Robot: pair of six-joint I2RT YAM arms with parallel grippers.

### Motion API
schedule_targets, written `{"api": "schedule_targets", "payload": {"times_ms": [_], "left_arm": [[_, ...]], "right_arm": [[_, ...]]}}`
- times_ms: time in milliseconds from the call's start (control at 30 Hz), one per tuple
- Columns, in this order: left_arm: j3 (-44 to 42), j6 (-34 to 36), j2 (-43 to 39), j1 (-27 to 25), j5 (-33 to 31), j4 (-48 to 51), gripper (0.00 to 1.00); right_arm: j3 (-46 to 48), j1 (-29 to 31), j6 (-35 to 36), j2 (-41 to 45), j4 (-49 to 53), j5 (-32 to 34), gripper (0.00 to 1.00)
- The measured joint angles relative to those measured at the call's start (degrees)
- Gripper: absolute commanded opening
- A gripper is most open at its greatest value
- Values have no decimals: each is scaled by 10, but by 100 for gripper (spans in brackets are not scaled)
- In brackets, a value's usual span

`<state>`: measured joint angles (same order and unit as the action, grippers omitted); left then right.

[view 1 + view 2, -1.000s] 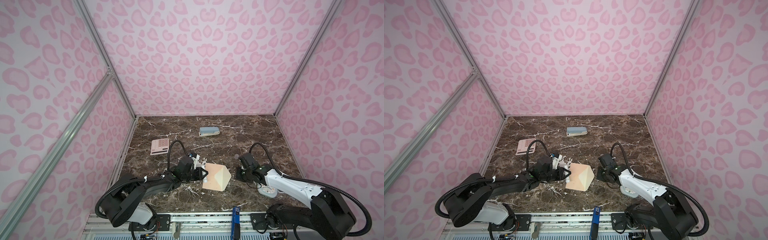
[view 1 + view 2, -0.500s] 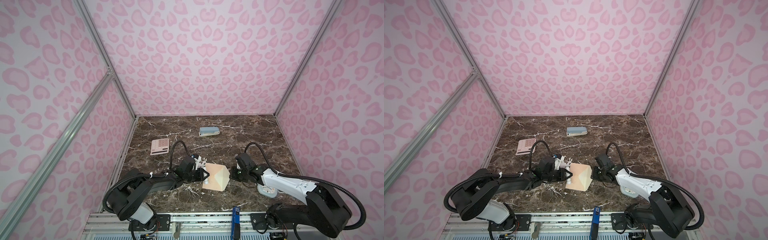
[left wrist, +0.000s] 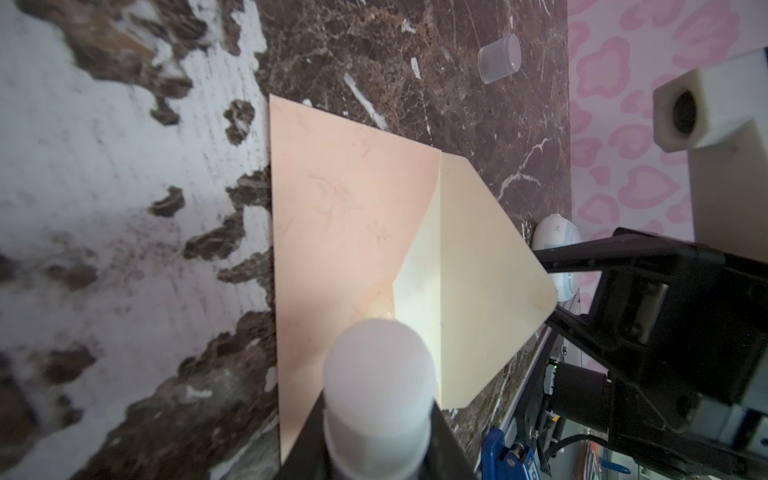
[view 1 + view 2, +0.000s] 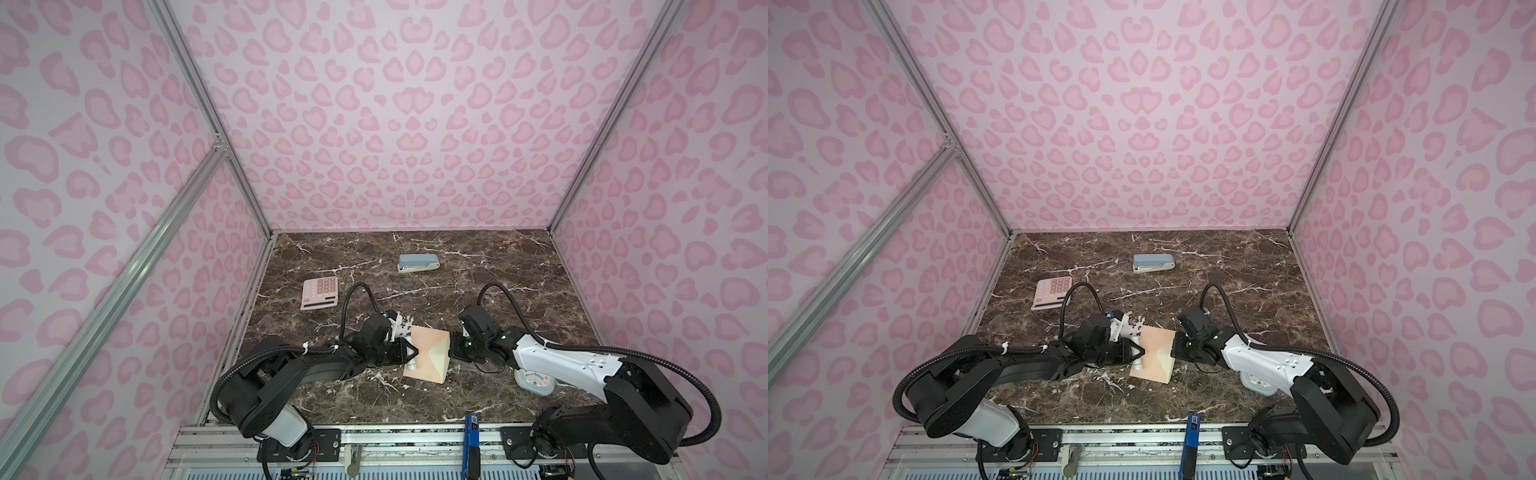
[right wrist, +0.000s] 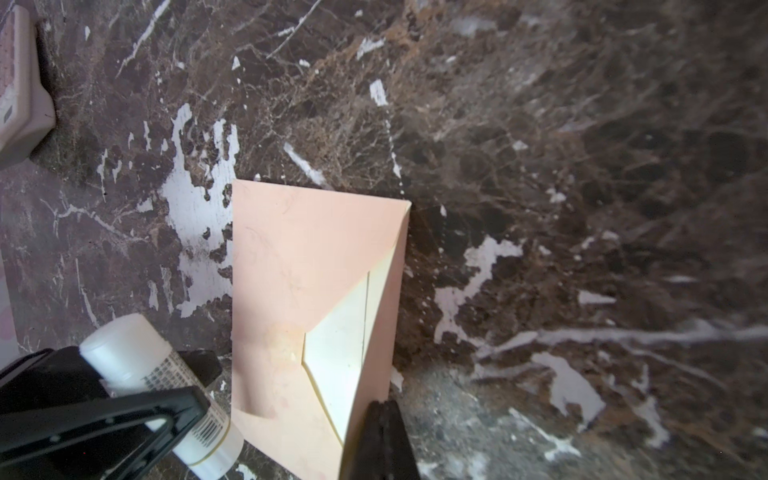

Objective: Place the letter into the envelope and seal it
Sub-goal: 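Press the right gripper down on the envelope flap beside the left gripper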

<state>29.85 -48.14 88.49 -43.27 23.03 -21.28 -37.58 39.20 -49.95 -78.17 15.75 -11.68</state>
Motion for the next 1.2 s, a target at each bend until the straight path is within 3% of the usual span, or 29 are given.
{"api": "schedule_targets", "payload": {"times_ms": [1200], "left_arm": [[-10,-5,0,0,13,-7,4]], "right_arm": [[-119,65,26,-154,26,12,0]]}}
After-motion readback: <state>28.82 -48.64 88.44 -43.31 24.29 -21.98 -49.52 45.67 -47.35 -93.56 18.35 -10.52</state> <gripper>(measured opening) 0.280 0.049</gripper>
